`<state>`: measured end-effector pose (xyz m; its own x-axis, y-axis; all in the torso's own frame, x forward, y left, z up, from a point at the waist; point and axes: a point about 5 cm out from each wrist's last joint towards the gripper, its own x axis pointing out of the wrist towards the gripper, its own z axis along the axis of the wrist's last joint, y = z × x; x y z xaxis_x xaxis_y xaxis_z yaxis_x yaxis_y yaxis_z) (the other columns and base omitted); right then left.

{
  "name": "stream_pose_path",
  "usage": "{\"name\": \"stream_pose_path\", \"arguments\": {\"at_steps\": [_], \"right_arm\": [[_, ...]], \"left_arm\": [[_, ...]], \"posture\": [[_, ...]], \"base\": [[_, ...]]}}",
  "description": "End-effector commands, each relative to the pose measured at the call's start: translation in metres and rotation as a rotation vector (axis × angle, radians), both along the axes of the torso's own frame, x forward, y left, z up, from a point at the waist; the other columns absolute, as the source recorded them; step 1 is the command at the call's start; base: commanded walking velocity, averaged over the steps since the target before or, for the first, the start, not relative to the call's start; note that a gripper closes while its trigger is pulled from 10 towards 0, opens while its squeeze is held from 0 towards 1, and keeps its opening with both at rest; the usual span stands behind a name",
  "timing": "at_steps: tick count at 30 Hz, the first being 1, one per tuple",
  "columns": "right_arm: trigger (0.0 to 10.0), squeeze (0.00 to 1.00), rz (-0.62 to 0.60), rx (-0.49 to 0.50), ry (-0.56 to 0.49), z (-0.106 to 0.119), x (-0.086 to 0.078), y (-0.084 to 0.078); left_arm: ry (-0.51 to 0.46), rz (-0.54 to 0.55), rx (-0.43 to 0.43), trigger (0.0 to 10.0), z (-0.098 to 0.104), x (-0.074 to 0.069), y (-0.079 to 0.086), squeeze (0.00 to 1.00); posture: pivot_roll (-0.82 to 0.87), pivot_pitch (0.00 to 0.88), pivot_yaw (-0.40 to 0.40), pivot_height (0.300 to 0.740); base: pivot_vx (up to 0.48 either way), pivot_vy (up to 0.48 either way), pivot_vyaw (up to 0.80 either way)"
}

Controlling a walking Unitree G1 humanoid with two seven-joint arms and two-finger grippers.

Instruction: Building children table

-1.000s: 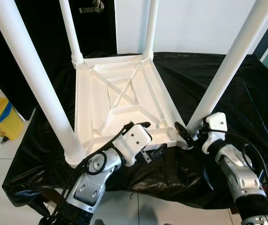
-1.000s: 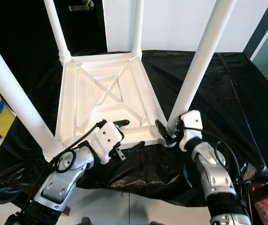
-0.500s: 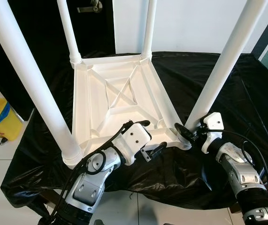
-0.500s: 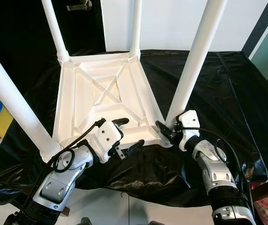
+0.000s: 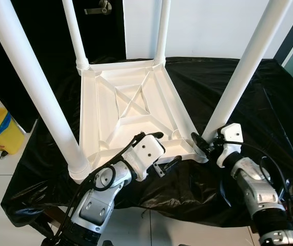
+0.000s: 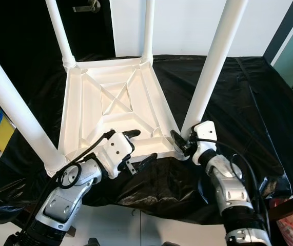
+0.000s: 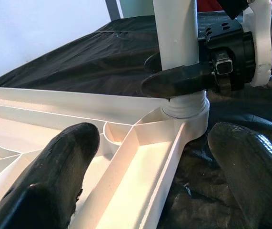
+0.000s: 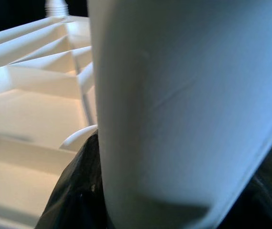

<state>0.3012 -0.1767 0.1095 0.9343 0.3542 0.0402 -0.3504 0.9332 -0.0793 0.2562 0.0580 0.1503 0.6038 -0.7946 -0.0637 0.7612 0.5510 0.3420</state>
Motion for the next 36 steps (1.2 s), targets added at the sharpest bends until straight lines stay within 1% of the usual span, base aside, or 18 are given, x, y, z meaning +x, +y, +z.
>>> {"name": "stream_pose_path", "arguments": {"at_steps": [1,2,4,7,11,15,21,23,24,26,28,29,32,33,34,36], "right_arm": [[10.0,0.00,-0.049,-0.008,0.072,-0.016,-0.004,0.003],[10.0,0.00,-0.092,-0.001,0.072,-0.016,-0.005,0.005],[10.0,0.00,-0.092,-0.001,0.072,-0.016,-0.005,0.005],[10.0,0.00,-0.217,0.015,0.081,-0.018,-0.006,0.008],[10.0,0.00,-0.238,0.024,0.084,-0.019,-0.006,0.010],[10.0,0.00,-0.346,0.048,0.096,-0.019,-0.011,0.019],[10.0,0.00,-0.375,0.047,0.098,-0.018,-0.015,0.026],[10.0,0.00,-0.394,0.068,0.108,-0.018,-0.018,0.031],[10.0,0.00,-0.394,0.068,0.108,-0.018,-0.018,0.031],[10.0,0.00,-0.389,0.073,0.103,-0.017,-0.018,0.034],[10.0,0.00,-0.352,0.090,0.076,-0.012,-0.017,0.038],[10.0,0.00,-0.333,0.102,0.059,-0.008,-0.017,0.038],[10.0,0.00,-0.336,0.102,0.058,-0.007,-0.017,0.038],[10.0,0.36,-0.336,0.101,0.054,-0.007,-0.017,0.037],[10.0,1.00,-0.330,0.100,0.048,-0.005,-0.017,0.036],[10.0,1.00,-0.320,0.098,0.040,-0.004,-0.018,0.036]], "left_arm": [[0.002,0.016,-0.009,10.0,0.000,-0.001,0.000,0.00],[0.003,0.013,-0.009,10.0,0.000,-0.002,-0.001,0.00],[0.003,0.013,-0.009,10.0,0.000,-0.002,-0.001,0.00],[0.008,0.011,-0.007,10.0,-0.002,-0.002,-0.001,0.00],[0.010,0.011,-0.006,10.0,-0.002,-0.002,-0.002,0.00],[0.015,0.011,-0.008,10.0,-0.004,-0.003,-0.003,0.00],[0.015,0.012,-0.009,10.0,-0.004,-0.003,-0.004,0.00],[0.014,0.015,-0.012,10.0,-0.004,-0.003,-0.004,0.00],[0.014,0.015,-0.012,10.0,-0.004,-0.003,-0.004,0.00],[0.015,0.015,-0.014,10.0,-0.005,-0.004,-0.005,0.00],[0.017,0.007,-0.013,10.0,-0.005,-0.005,-0.006,0.00],[0.016,0.007,-0.013,10.0,-0.005,-0.004,-0.005,0.00],[0.016,0.008,-0.014,10.0,-0.005,-0.003,-0.005,0.00],[0.015,0.009,-0.014,10.0,-0.004,-0.003,-0.005,0.00],[0.015,0.009,-0.015,10.0,-0.004,-0.003,-0.005,0.00],[0.014,0.010,-0.014,10.0,-0.005,-0.003,-0.005,0.00]], "posture": [[0.05,0.053,-0.043,0.740],[0.04,0.054,-0.042,0.740],[0.04,0.054,-0.042,0.740],[0.04,0.056,-0.046,0.740],[0.04,0.056,-0.046,0.740],[0.04,0.054,-0.055,0.740],[0.04,0.052,-0.066,0.740],[0.04,0.050,-0.066,0.740],[0.04,0.050,-0.066,0.740],[0.04,0.050,-0.066,0.740],[0.03,0.047,-0.064,0.740],[0.03,0.044,-0.066,0.740],[0.03,0.044,-0.066,0.740],[0.03,0.042,-0.068,0.740],[0.03,0.042,-0.068,0.740],[0.03,0.042,-0.068,0.740]], "base": [[0.000,0.000,0.00],[0.000,0.000,0.00],[0.000,0.000,0.00],[0.000,0.000,0.00],[0.000,0.000,0.00],[0.000,0.000,0.00],[0.000,0.000,0.00],[0.000,0.000,0.00],[0.000,0.000,0.00],[0.000,0.000,0.00],[0.000,0.000,0.00],[0.000,0.000,0.00],[0.000,0.000,0.00],[0.000,0.000,0.00],[0.000,0.000,0.00],[0.000,0.000,0.00]]}}
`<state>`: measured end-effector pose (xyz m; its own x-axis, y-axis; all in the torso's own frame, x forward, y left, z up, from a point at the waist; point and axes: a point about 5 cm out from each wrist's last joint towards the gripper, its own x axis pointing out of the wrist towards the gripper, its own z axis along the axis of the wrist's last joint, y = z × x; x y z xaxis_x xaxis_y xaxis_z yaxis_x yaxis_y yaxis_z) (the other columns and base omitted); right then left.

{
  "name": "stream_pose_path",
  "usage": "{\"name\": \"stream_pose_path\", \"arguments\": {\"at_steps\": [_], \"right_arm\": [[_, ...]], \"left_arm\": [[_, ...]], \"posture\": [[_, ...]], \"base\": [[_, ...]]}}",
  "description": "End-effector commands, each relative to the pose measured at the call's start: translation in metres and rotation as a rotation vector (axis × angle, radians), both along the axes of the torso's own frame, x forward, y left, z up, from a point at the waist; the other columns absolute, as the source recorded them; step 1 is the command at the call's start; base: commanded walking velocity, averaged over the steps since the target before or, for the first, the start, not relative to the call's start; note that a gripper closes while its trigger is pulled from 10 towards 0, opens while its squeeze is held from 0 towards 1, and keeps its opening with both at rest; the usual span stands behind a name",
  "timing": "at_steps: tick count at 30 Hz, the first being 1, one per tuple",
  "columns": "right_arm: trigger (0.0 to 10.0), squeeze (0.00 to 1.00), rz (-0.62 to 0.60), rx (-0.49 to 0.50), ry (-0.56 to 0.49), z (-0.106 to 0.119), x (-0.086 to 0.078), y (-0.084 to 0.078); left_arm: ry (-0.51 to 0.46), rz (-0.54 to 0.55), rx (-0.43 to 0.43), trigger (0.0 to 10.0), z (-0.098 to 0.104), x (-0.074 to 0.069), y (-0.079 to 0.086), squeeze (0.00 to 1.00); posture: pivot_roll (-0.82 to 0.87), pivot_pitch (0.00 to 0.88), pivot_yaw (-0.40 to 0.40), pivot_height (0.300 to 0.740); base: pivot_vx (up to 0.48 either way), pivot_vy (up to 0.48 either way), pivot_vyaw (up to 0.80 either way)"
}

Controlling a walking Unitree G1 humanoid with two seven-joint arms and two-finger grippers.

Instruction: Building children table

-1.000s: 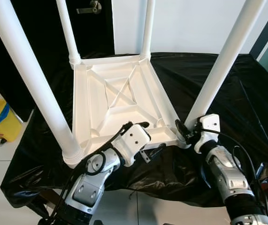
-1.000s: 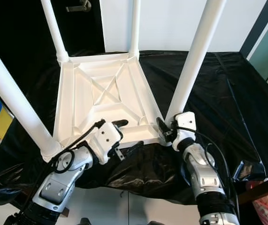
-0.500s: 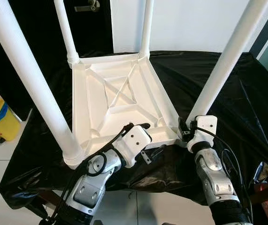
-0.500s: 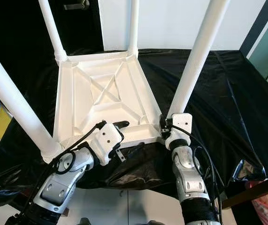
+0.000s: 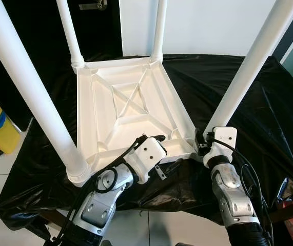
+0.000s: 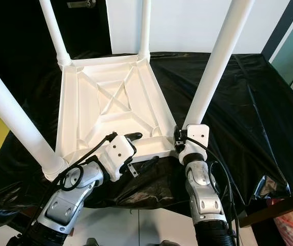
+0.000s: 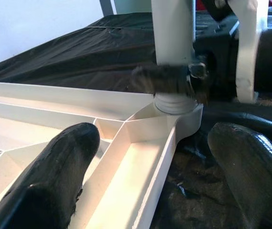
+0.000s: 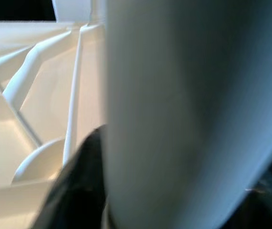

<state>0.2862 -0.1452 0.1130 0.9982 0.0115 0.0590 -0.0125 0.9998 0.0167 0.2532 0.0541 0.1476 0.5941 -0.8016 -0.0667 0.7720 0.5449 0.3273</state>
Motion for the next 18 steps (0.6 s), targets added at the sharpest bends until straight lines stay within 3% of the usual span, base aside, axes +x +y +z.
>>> {"name": "stream_pose_path", "arguments": {"at_steps": [1,12,13,18], "right_arm": [[10.0,1.00,0.034,0.002,0.032,-0.007,-0.004,0.003],[10.0,0.99,0.100,-0.021,-0.006,-0.004,-0.017,-0.012],[10.0,0.00,0.118,-0.028,-0.011,-0.003,-0.019,-0.015],[10.0,0.00,0.205,-0.038,-0.016,-0.001,-0.022,-0.024]], "left_arm": [[0.001,0.022,-0.006,10.0,-0.003,-0.001,0.000,0.00],[0.001,0.033,0.008,10.0,-0.005,-0.001,0.003,0.00],[0.001,0.033,0.009,10.0,-0.004,-0.001,0.003,0.00],[0.002,0.023,0.012,10.0,-0.004,-0.002,0.004,0.00]], "posture": [[0.03,0.039,-0.071,0.740],[0.04,0.032,-0.075,0.740],[0.04,0.031,-0.071,0.740],[0.04,0.031,-0.064,0.740]], "base": [[0.000,0.000,0.00],[0.000,0.000,0.00],[0.000,0.000,0.00],[0.000,0.000,0.00]]}}
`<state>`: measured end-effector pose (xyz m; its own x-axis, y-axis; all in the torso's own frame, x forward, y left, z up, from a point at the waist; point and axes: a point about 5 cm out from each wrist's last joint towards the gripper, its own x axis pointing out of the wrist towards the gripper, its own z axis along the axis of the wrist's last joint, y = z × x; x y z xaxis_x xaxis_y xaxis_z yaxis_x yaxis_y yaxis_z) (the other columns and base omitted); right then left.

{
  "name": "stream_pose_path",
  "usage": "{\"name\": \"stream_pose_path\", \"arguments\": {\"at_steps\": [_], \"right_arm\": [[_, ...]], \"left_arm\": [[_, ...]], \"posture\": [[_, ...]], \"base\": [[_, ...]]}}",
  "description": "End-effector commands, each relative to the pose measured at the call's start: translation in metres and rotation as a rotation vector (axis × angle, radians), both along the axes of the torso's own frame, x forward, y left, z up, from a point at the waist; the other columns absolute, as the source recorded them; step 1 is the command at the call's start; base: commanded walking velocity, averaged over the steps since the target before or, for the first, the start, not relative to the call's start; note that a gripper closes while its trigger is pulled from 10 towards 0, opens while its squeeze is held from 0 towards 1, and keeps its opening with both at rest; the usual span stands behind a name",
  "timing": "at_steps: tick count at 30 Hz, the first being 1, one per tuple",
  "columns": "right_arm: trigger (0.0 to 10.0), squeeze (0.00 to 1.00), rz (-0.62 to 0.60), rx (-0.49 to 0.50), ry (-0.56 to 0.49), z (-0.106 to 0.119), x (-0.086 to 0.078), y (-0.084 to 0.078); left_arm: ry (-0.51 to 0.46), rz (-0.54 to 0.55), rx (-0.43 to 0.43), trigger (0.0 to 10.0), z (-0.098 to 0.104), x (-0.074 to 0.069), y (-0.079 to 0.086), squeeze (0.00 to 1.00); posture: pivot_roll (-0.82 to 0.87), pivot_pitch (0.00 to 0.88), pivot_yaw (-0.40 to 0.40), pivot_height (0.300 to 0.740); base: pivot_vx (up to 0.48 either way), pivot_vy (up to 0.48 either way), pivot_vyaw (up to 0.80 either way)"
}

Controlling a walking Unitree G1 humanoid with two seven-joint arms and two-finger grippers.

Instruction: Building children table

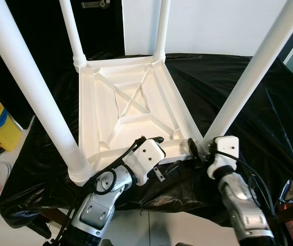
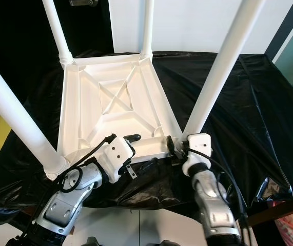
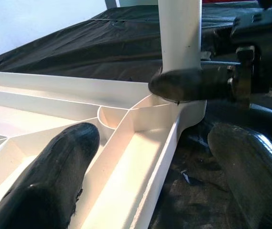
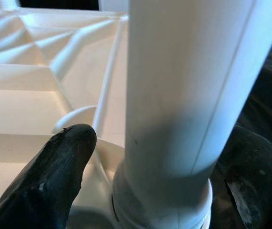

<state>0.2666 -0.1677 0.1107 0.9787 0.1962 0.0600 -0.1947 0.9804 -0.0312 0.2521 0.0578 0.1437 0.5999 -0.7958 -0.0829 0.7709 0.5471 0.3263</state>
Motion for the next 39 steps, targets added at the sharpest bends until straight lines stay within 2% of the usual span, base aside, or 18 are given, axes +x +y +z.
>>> {"name": "stream_pose_path", "arguments": {"at_steps": [1,6,10,12,15,21,30,39], "right_arm": [[10.0,0.00,0.043,0.005,-0.011,0.002,-0.002,-0.004],[10.0,0.00,0.145,-0.039,-0.006,0.005,0.005,-0.017],[10.0,0.00,0.222,-0.066,0.003,0.007,0.013,-0.020],[10.0,0.00,0.280,-0.079,0.016,0.009,0.019,-0.020],[10.0,0.00,0.291,-0.081,0.019,0.009,0.021,-0.020],[10.0,0.00,0.421,-0.117,0.055,0.006,0.036,-0.012],[10.0,0.00,0.453,-0.124,0.064,0.004,0.046,-0.009],[10.0,0.00,0.465,-0.109,0.051,0.003,0.038,-0.007]], "left_arm": [[-0.008,0.011,0.001,10.0,0.000,-0.001,0.000,0.00],[-0.007,0.000,0.005,10.0,0.001,0.000,-0.001,0.00],[-0.008,-0.003,0.004,10.0,0.001,0.000,-0.002,0.00],[-0.008,-0.006,0.001,10.0,0.002,0.000,-0.003,0.00],[-0.007,-0.007,0.001,10.0,0.002,0.000,-0.003,0.00],[-0.007,-0.005,0.000,10.0,0.002,0.001,-0.003,0.00],[-0.008,0.014,-0.002,10.0,0.003,0.001,-0.001,0.00],[-0.004,0.017,-0.002,10.0,0.002,0.000,0.000,0.00]], "posture": [[0.04,0.031,-0.064,0.740],[0.03,0.032,-0.054,0.740],[0.03,0.032,-0.053,0.740],[0.03,0.033,-0.054,0.740],[0.03,0.033,-0.054,0.740],[0.04,0.035,-0.061,0.740],[0.06,0.040,-0.072,0.740],[0.05,0.043,-0.063,0.740]], "base": [[0.000,0.000,0.00],[0.000,0.000,0.00],[0.000,0.000,0.00],[0.000,0.000,0.00],[0.000,0.000,0.00],[0.000,0.000,0.00],[0.000,0.000,0.00],[0.000,0.000,0.00]]}}
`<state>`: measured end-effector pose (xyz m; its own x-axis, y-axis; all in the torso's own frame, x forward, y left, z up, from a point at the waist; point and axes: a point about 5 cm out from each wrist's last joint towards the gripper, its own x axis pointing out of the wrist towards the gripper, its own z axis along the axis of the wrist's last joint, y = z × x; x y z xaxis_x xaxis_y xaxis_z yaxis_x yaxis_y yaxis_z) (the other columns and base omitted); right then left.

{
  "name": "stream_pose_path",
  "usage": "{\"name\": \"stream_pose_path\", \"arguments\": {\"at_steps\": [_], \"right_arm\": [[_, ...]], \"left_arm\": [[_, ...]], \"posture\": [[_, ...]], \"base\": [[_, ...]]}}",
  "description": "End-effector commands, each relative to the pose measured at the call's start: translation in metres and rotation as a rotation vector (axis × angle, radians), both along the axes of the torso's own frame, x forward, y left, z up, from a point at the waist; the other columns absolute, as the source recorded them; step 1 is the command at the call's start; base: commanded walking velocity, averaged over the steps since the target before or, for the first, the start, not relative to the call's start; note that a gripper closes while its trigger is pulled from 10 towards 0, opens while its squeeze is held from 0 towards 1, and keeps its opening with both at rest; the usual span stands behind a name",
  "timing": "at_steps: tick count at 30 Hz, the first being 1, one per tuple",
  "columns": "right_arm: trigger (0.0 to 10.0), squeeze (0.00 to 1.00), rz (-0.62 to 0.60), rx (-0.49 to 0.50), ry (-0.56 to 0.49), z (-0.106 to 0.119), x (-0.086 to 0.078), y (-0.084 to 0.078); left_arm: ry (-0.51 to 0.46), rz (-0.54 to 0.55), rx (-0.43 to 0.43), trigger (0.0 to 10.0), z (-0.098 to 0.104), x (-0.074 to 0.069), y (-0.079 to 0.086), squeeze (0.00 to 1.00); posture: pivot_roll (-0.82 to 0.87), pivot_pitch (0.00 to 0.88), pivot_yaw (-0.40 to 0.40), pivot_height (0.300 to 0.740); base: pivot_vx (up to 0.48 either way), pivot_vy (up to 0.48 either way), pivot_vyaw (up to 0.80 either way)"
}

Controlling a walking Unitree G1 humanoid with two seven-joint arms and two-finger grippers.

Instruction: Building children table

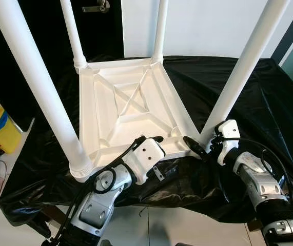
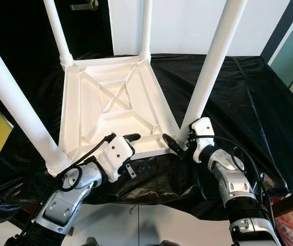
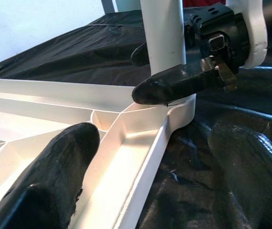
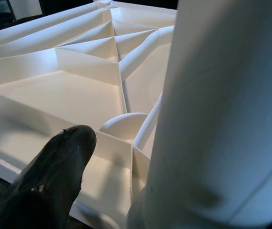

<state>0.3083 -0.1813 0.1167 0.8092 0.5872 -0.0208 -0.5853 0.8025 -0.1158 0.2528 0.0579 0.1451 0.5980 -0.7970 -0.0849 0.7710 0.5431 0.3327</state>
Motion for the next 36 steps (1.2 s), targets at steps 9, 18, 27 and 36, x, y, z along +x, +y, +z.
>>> {"name": "stream_pose_path", "arguments": {"at_steps": [9,18,27,36], "right_arm": [[10.0,0.00,0.049,0.017,0.004,-0.005,-0.018,0.009],[10.0,0.00,0.012,0.036,-0.007,0.003,-0.047,-0.001],[10.0,0.00,-0.021,-0.023,-0.022,0.013,-0.058,-0.022],[10.0,0.00,-0.017,-0.063,-0.017,0.011,-0.049,-0.022]], "left_arm": [[0.003,0.009,-0.008,10.0,0.000,-0.001,-0.001,0.00],[0.006,-0.007,-0.005,10.0,0.000,-0.002,-0.003,0.00],[0.003,-0.016,-0.001,10.0,0.000,0.000,-0.003,0.00],[0.001,-0.016,-0.003,10.0,0.001,0.002,-0.004,0.00]], "posture": [[0.04,0.048,-0.055,0.740],[0.02,0.051,-0.045,0.740],[0.01,0.048,-0.039,0.740],[0.01,0.042,-0.040,0.740]], "base": [[0.000,0.000,0.00],[0.000,0.000,0.00],[0.000,0.000,0.00],[0.000,0.000,0.00]]}}
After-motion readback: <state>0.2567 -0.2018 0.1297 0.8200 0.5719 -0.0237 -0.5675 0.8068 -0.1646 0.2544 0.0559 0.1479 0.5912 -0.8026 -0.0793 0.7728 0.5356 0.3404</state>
